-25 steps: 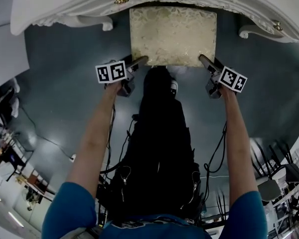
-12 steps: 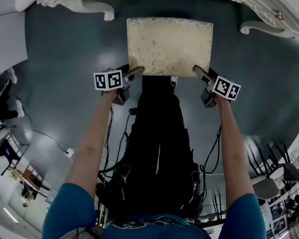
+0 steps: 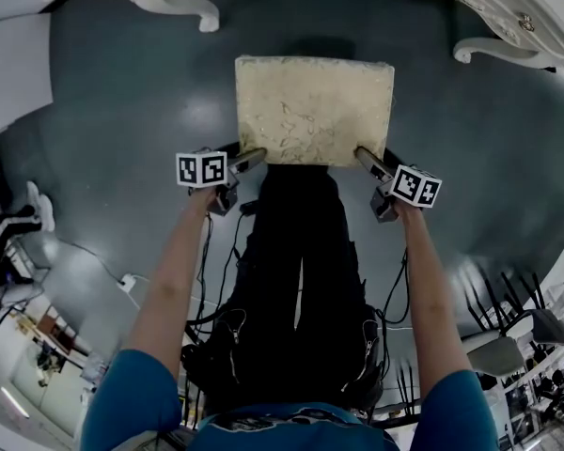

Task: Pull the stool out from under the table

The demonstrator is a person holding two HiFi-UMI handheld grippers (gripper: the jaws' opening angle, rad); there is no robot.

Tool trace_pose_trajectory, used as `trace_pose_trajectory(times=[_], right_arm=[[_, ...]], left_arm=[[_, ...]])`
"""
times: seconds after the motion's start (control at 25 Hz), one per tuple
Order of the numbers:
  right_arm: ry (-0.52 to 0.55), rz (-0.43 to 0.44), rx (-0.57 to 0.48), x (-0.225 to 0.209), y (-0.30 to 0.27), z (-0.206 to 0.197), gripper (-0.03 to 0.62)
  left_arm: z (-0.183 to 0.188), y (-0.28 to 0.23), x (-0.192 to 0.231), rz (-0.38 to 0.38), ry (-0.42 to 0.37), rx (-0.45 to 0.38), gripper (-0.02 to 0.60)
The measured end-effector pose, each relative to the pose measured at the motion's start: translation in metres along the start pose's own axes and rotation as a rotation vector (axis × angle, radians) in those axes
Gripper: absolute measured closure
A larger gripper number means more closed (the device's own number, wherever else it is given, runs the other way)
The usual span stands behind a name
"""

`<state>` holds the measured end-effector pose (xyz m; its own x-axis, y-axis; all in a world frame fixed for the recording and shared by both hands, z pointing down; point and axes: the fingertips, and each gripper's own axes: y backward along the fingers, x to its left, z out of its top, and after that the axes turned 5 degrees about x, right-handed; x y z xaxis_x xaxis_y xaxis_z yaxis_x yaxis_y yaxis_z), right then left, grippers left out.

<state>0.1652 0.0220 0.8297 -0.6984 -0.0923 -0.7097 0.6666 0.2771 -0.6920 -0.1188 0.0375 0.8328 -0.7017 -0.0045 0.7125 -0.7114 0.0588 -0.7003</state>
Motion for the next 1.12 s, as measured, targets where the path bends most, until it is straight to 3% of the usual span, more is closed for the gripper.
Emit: trace_pose_trajectory(times=[0.32,0.6,0.68,0.76,0.84,0.96,1.12], right_arm=[[-0.04,-0.002,0.025,-0.003,0.003,-0.037,0.192],[-0.024,-0.049,0.023,-0.003,0.005,-0.036,0.178],[0.011,-0.086,0.016,-0.002,0.009,-0.034,0.191],[0.023,-0.107,0.004,0.003,0.013,-0.029,0.195],[0.037,-0.111,-0.024,0.011,0.021,-0.021,0.221],[0.09,-0.101,-0.053,0.029,0.038,-0.009,0.255],[0.217,-0.077,-0.042,0.065,0.056,0.001,0.309]], left_arm=[[-0.026,0.006,0.006,0.035,-0.015,0.05,0.235],[-0.024,0.01,0.005,0.127,-0.047,0.013,0.224],[-0.022,0.014,0.003,0.175,-0.06,-0.017,0.225],[-0.014,0.02,-0.003,0.209,-0.057,-0.074,0.278],[-0.004,0.027,-0.014,0.225,-0.04,-0.144,0.257],[0.014,0.045,-0.043,0.219,-0.054,-0.24,0.241],[0.029,0.066,-0.088,0.198,-0.124,-0.299,0.264]])
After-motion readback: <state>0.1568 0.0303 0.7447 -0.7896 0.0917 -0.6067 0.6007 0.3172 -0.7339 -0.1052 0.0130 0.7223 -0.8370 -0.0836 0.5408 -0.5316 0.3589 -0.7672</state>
